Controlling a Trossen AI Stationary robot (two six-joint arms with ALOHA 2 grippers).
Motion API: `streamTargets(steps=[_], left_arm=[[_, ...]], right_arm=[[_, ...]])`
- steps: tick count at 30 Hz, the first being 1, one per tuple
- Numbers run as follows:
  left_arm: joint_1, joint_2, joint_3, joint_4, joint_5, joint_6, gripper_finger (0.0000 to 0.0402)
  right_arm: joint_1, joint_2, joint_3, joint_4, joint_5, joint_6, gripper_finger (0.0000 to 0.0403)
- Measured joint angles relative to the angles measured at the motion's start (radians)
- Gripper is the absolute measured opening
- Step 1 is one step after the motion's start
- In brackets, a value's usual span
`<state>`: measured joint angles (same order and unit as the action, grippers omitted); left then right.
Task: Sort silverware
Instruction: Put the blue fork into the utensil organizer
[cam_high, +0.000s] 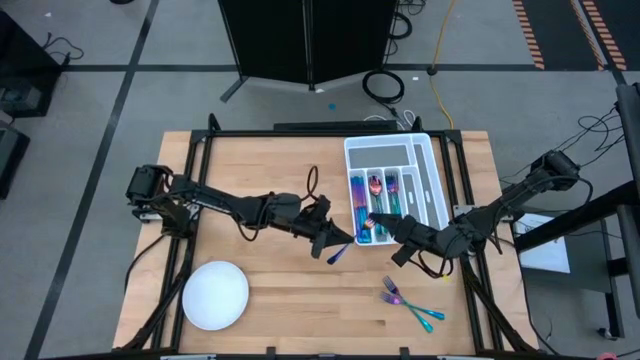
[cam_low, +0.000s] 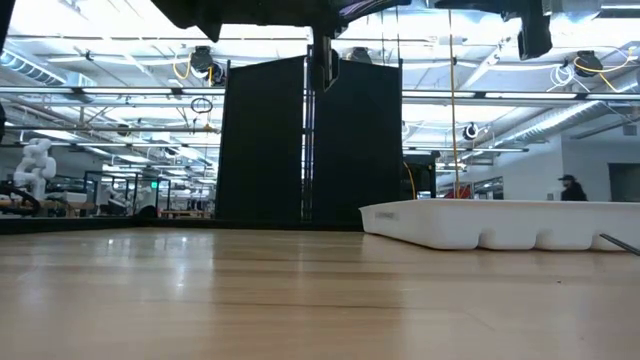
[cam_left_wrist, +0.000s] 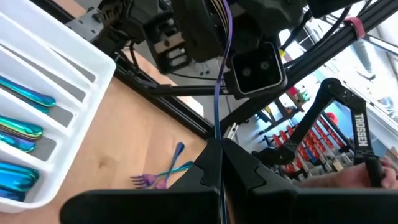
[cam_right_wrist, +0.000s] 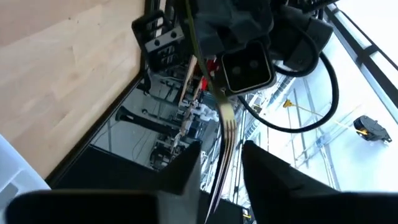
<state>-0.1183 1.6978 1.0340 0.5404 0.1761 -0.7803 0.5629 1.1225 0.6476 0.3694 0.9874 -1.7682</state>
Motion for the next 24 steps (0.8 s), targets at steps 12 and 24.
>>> streamTargets(steps=[12,24], left_arm=[[0.004,0.0,0.001,-0.009,-0.001,0.065,0.0009],[0.121,-0.124,0.002,-0.294,0.093,0.287,0.0093]], right_arm=[[-0.007,0.0,0.0,-0.013,-0.022,0.215,0.0002],[-0.006,-0.004,-0.001,-0.434,-0.132,0.894,0.0]])
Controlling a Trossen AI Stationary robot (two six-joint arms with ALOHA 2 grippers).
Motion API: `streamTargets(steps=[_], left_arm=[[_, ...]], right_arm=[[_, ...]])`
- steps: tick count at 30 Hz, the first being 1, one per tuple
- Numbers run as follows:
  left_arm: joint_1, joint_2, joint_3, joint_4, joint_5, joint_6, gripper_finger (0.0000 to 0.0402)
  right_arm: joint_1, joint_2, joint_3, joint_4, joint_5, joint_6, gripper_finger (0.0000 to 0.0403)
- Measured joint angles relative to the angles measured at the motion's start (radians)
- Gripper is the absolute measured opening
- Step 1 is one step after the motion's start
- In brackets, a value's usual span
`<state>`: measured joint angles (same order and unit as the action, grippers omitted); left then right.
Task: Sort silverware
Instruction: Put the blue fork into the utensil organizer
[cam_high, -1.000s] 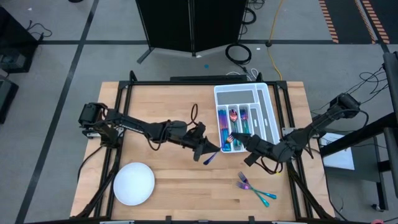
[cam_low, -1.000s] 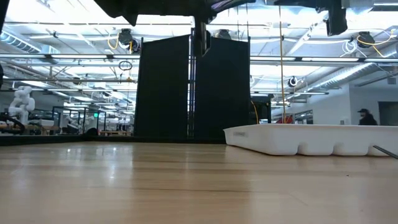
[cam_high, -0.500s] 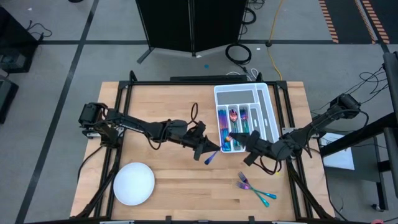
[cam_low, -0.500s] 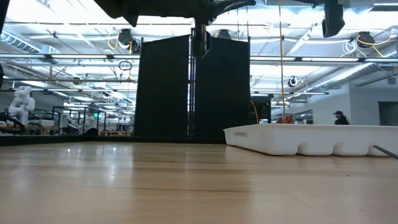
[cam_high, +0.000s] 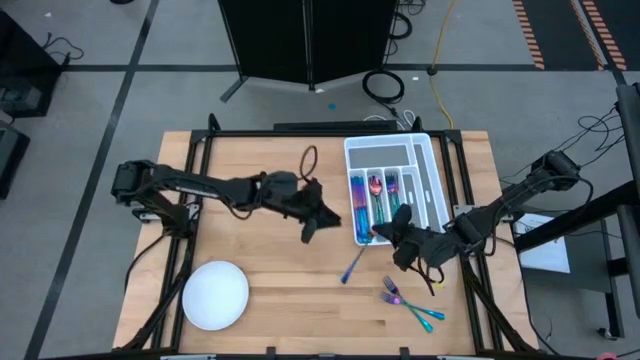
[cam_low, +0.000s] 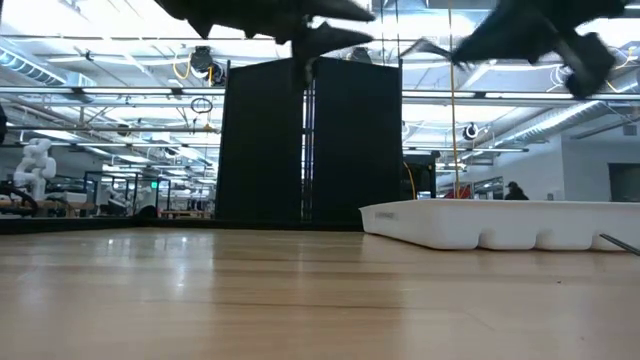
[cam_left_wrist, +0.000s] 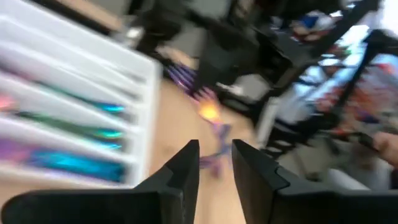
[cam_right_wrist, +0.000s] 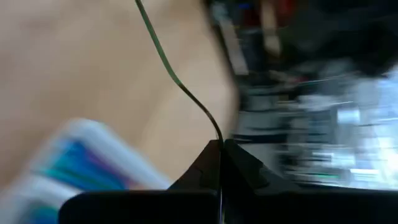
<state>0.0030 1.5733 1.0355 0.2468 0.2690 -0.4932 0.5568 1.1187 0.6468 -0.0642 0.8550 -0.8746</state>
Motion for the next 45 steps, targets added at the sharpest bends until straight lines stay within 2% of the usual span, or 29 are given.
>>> streamTargets(steps=[4,10,13,17,21,27,34,41,45], left_arm=[[0.045,-0.035,0.0,-0.128,-0.074,0.021,0.01],[0.039,-0.017,0.002,-0.105,-0.052,0.002,0.0101],[0.022,0.022,0.037,-0.113,-0.035,-0.022,0.0101],[0.0,0.105,0.132,-0.115,0.033,-0.016,0.0101],[-0.007,0.212,0.236,-0.14,0.124,-0.017,0.0101],[-0.004,0.363,0.363,-0.158,0.246,-0.05,0.0101],[-0.004,0.512,0.471,-0.189,0.297,-0.073,0.0101],[-0.004,0.584,0.507,-0.22,0.298,-0.054,0.0101],[-0.009,0.602,0.507,-0.246,0.26,-0.022,0.0101]], right_arm=[[-0.037,0.0,0.0,-0.167,-0.217,0.371,0.0],[-0.17,0.001,0.085,-0.49,-0.561,0.879,0.0],[-0.247,0.001,0.135,-0.596,-0.723,0.995,0.0],[-0.342,0.004,0.184,-0.666,-0.946,1.06,0.0],[-0.406,0.004,0.199,-0.699,-1.1,1.107,0.0],[-0.432,0.019,0.199,-0.742,-1.12,1.125,0.0],[-0.432,0.121,0.198,-0.725,-1.116,1.143,0.0],[-0.431,0.243,0.198,-0.706,-1.116,1.148,0.0],[-0.431,0.269,0.198,-0.678,-1.115,1.145,0.0]])
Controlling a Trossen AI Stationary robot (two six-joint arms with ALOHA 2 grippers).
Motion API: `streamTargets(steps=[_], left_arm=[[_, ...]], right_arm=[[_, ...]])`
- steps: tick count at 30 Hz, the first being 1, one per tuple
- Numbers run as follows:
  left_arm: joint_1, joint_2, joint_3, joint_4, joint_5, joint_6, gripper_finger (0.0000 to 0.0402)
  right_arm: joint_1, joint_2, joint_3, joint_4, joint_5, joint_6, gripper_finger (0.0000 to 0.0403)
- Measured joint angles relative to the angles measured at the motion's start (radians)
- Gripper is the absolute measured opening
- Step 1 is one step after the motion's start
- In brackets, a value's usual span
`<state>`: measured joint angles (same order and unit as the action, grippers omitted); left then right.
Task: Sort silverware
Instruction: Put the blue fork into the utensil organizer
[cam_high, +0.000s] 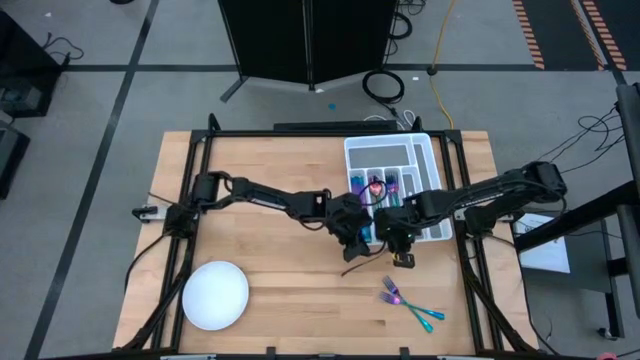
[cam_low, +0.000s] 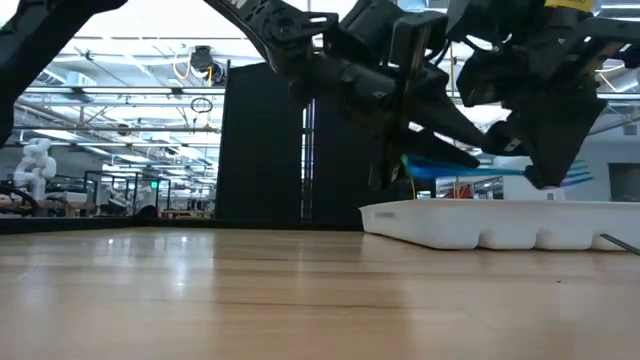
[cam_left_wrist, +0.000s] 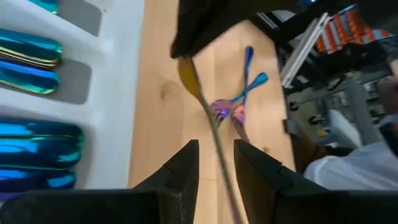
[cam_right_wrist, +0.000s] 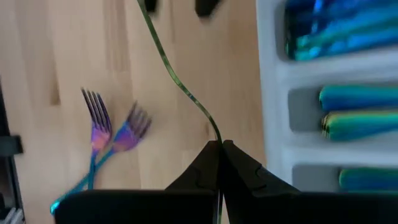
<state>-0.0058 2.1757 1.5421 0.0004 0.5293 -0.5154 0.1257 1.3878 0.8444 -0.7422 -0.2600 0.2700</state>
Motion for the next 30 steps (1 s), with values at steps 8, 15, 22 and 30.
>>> streamTargets(steps=[8,15,22,30], left_arm=[[-0.031,-0.002,0.0,-0.048,-0.064,0.053,0.0101],[-0.041,-0.002,-0.001,-0.066,-0.076,0.054,0.0101],[-0.041,-0.002,-0.001,-0.087,-0.113,0.056,0.0071],[-0.041,-0.002,-0.002,-0.101,-0.135,0.057,0.0008]], right_arm=[[-0.001,-0.036,0.0,0.02,0.118,0.006,0.0],[-0.001,-0.046,0.0,0.027,0.126,0.024,0.0],[-0.002,-0.046,0.0,0.025,0.127,0.033,0.0],[-0.002,-0.047,0.0,0.024,0.068,0.002,0.0026]])
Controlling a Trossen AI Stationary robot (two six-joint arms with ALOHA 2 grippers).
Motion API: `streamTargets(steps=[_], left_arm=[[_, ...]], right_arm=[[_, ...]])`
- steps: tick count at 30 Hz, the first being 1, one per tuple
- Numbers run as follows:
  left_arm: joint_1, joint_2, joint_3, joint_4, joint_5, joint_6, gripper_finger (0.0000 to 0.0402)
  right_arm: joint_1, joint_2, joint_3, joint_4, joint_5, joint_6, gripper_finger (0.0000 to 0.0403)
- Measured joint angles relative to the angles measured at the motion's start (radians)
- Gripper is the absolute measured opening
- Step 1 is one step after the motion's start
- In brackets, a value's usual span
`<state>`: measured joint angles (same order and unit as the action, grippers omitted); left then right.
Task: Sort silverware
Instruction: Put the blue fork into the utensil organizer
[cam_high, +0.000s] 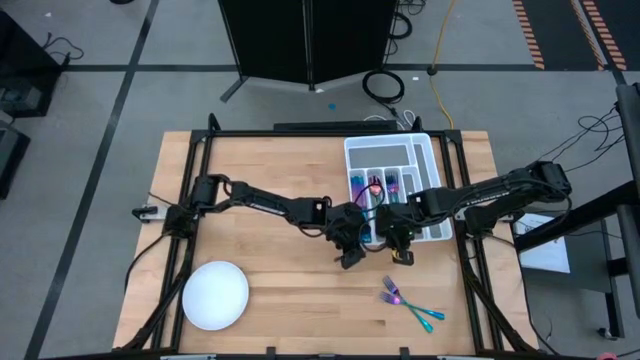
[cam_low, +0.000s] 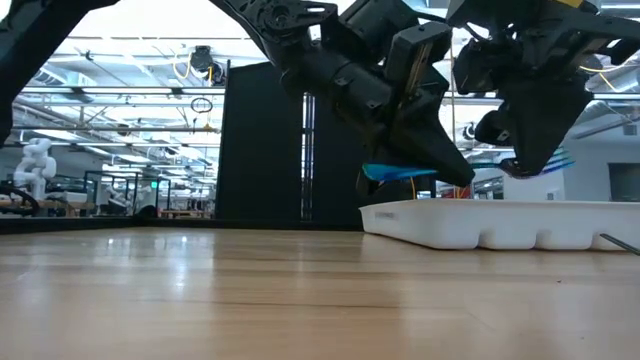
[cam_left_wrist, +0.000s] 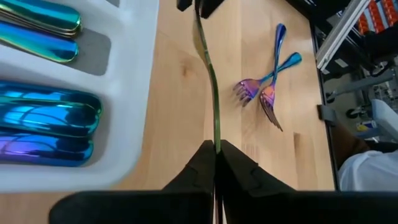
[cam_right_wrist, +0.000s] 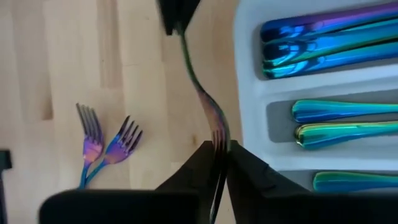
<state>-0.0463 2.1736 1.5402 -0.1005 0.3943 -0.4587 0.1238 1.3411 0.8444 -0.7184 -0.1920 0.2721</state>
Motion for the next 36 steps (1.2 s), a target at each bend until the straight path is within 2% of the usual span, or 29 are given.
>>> streamTargets(steps=[4,8,16,20,22,25,28,32,36], left_arm=[[0.005,0.0,0.0,0.009,-0.007,0.002,0.0004],[0.027,0.0,0.0,0.014,-0.008,0.004,0.0003],[0.073,-0.011,0.0,0.005,-0.019,-0.005,0.0001],[0.099,-0.048,0.0,0.042,-0.019,-0.034,0.0001],[0.108,-0.057,0.001,0.133,-0.036,-0.094,0.0001],[0.109,-0.052,0.0,0.322,-0.13,-0.26,0.0001],[0.098,-0.029,0.003,0.472,-0.284,-0.415,0.0001],[0.069,0.051,0.0,0.605,-0.508,-0.584,0.0],[0.045,0.167,0.026,0.834,-0.634,-0.738,0.0]], right_arm=[[0.0,0.0,0.0,-0.014,-0.046,-0.048,0.0056],[-0.002,-0.037,0.0,-0.059,-0.002,-0.077,0.0087],[-0.006,-0.277,0.0,-0.152,0.19,-0.062,0.0111],[-0.003,-0.429,0.0,-0.218,0.281,0.019,0.0108],[0.008,-0.504,0.0,-0.24,0.336,0.067,0.0106],[0.034,-0.602,-0.004,-0.243,0.413,0.107,0.0105],[0.058,-0.678,-0.022,-0.231,0.459,0.125,0.0105],[0.087,-0.755,-0.049,-0.215,0.536,0.16,0.0105],[0.105,-0.793,-0.057,-0.184,0.61,0.147,0.0105]])
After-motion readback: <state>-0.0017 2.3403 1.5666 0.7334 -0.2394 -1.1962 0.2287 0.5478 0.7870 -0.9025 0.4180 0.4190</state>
